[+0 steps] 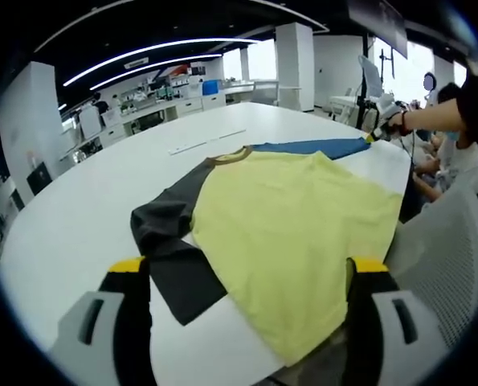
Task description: Fold the garment on the visible template until the final outline fits inside the template.
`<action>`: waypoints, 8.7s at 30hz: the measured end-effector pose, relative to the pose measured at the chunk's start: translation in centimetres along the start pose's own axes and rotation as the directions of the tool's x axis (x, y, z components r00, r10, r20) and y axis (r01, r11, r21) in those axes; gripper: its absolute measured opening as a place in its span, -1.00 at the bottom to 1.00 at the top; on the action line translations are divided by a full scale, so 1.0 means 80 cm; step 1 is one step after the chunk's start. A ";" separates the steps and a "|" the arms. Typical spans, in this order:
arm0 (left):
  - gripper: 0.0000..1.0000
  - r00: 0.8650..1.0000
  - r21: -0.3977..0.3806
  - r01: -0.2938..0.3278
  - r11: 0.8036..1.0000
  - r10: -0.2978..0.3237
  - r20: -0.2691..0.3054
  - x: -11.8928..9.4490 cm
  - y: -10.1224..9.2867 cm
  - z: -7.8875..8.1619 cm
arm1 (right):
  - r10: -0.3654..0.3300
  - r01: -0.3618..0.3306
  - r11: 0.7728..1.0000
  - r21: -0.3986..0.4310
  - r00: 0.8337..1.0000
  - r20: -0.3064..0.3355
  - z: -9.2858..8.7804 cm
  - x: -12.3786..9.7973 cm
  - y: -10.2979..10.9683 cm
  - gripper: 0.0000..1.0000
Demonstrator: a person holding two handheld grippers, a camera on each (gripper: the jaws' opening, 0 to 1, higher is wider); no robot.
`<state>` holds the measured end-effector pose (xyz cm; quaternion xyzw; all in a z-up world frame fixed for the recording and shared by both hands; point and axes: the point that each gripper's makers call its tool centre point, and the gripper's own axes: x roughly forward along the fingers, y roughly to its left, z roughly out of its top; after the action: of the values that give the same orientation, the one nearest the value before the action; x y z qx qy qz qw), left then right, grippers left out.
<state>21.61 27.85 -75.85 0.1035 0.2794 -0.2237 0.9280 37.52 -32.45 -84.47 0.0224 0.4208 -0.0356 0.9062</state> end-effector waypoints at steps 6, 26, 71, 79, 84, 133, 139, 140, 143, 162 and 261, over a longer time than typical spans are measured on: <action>0.98 1.000 0.005 -0.003 1.000 0.003 -0.002 -0.001 0.006 -0.004 | 0.034 -0.034 0.999 0.014 0.999 -0.006 -0.007 0.001 0.009 -0.68; 0.98 0.999 -0.019 -0.035 0.999 0.034 -0.008 -0.014 0.021 -0.019 | 0.075 -0.074 0.994 0.083 0.997 -0.013 0.016 0.026 -0.028 -1.00; 0.98 0.997 -0.146 -0.028 0.989 0.037 0.062 -0.035 0.033 -0.002 | 0.315 -0.313 0.948 -0.049 0.949 0.031 0.119 -0.055 0.211 -1.00; 0.98 0.998 -0.135 -0.020 0.991 0.028 0.058 -0.035 0.032 0.000 | 0.368 -0.365 0.924 -0.116 0.930 0.008 0.129 -0.050 0.264 -1.00; 0.98 0.998 -0.135 -0.013 0.991 0.021 0.058 -0.035 0.030 0.000 | 0.397 -0.394 0.909 -0.137 0.918 -0.010 0.129 -0.046 0.293 -1.00; 0.94 0.999 -0.147 0.013 0.989 -0.007 0.041 -0.029 0.018 -0.016 | 0.522 -0.514 0.788 -0.340 0.850 -0.075 0.115 -0.060 0.546 -1.00; 0.94 0.999 -0.148 0.017 0.989 -0.011 0.045 -0.029 0.019 -0.015 | 0.550 -0.539 0.762 -0.358 0.831 -0.080 0.117 -0.070 0.574 -1.00; 0.94 0.999 -0.148 0.016 0.989 -0.010 0.045 -0.029 0.020 -0.015 | 0.554 -0.543 0.758 -0.361 0.828 -0.081 0.117 -0.071 0.577 -1.00; 0.94 0.999 -0.153 0.013 0.988 -0.006 0.046 -0.029 0.021 -0.016 | 0.569 -0.556 0.743 -0.372 0.818 -0.086 0.118 -0.073 0.590 -1.00; 0.92 0.999 -0.163 0.005 0.987 0.001 0.035 -0.033 0.025 -0.027 | 0.634 -0.609 0.624 -0.490 0.761 -0.137 0.109 -0.093 0.662 -1.00; 0.03 0.978 -0.286 -0.206 0.936 0.202 -0.046 -0.007 0.113 -0.060 | 0.487 -0.419 0.665 -0.619 0.871 -0.066 -0.005 -0.035 0.417 -0.18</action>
<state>23.18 37.53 -78.86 -0.0029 0.3043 -0.0823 0.9490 38.18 0.95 -82.24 -0.1715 0.3415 0.3286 0.8637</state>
